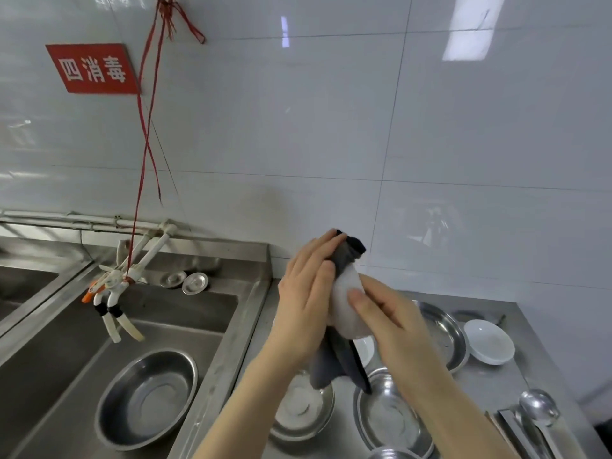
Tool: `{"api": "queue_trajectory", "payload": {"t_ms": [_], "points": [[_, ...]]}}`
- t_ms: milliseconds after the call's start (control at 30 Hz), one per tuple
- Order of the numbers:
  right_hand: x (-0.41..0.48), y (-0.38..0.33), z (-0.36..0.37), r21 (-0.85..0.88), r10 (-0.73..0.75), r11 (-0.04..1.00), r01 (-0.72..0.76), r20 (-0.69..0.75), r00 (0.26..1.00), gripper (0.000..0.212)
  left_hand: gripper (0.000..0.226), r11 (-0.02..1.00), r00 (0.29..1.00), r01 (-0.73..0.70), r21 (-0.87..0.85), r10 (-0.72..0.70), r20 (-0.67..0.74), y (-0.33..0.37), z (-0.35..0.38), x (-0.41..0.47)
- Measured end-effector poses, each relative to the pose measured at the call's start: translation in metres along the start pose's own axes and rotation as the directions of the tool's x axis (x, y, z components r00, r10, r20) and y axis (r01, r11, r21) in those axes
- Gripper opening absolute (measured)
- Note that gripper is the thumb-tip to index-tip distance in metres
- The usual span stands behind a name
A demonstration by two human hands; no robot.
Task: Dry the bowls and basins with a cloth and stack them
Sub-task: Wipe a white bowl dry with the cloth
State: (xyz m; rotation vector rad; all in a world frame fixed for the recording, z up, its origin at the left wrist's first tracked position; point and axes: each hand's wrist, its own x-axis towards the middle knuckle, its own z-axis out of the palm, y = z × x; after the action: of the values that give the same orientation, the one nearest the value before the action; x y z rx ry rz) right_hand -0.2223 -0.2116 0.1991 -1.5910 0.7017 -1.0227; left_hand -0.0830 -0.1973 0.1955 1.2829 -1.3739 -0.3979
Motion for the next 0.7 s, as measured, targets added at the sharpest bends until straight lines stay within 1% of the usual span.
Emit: {"api": "queue_trajectory", "payload": {"t_ms": [67, 100, 133, 200, 267, 367, 433, 467, 600, 700], "points": [[-0.005, 0.002, 0.001, -0.006, 0.001, 1.000, -0.001, 0.029, 1.000, 0.021, 0.039, 0.961, 0.990, 0.144, -0.236, -0.142, 0.027, -0.002, 0.000, 0.008], [-0.005, 0.002, 0.001, 0.012, -0.006, 1.000, 0.006, 0.016, 1.000, 0.021, 0.038, 0.934, 0.982, 0.187, -0.304, -0.185, 0.036, -0.001, 0.002, 0.008], [-0.003, 0.002, 0.002, 0.057, -0.007, 0.998, 0.008, -0.019, 1.000, 0.019, 0.038, 0.926, 0.980, 0.195, -0.323, -0.198, 0.025, -0.001, 0.006, 0.005], [0.003, -0.002, 0.001, 0.193, 0.040, 0.981, -0.019, -0.104, 0.994, 0.022, 0.041, 0.942, 0.985, 0.156, -0.298, -0.171, -0.024, 0.001, 0.017, -0.009], [0.008, -0.007, 0.000, 0.263, 0.069, 0.964, -0.028, -0.147, 0.987, 0.026, 0.051, 0.977, 0.996, 0.064, -0.205, -0.076, -0.052, 0.002, 0.031, -0.026], [0.011, -0.008, -0.003, 0.301, 0.109, 0.952, -0.060, -0.151, 0.982, 0.030, 0.051, 0.995, 0.994, -0.095, 0.026, 0.096, -0.045, -0.002, 0.044, -0.039], [0.007, -0.005, -0.006, 0.363, 0.151, 0.927, -0.096, -0.127, 0.980, 0.030, 0.050, 0.982, 0.988, -0.146, 0.118, 0.151, -0.041, -0.004, 0.040, -0.032], [0.005, -0.004, -0.006, 0.388, 0.165, 0.915, -0.113, -0.103, 0.981, 0.029, 0.049, 0.984, 0.988, -0.143, 0.108, 0.148, -0.041, -0.005, 0.035, -0.026], [0.004, -0.004, -0.008, 0.545, 0.205, 0.826, -0.142, -0.055, 0.977, 0.029, 0.045, 0.997, 0.997, -0.068, -0.039, 0.066, -0.048, 0.000, 0.019, 0.000], [0.015, -0.010, -0.012, 0.657, 0.183, 0.747, -0.102, -0.057, 0.981, 0.043, 0.048, 0.977, 0.991, 0.046, -0.207, -0.070, -0.110, 0.008, 0.025, 0.001]]}}
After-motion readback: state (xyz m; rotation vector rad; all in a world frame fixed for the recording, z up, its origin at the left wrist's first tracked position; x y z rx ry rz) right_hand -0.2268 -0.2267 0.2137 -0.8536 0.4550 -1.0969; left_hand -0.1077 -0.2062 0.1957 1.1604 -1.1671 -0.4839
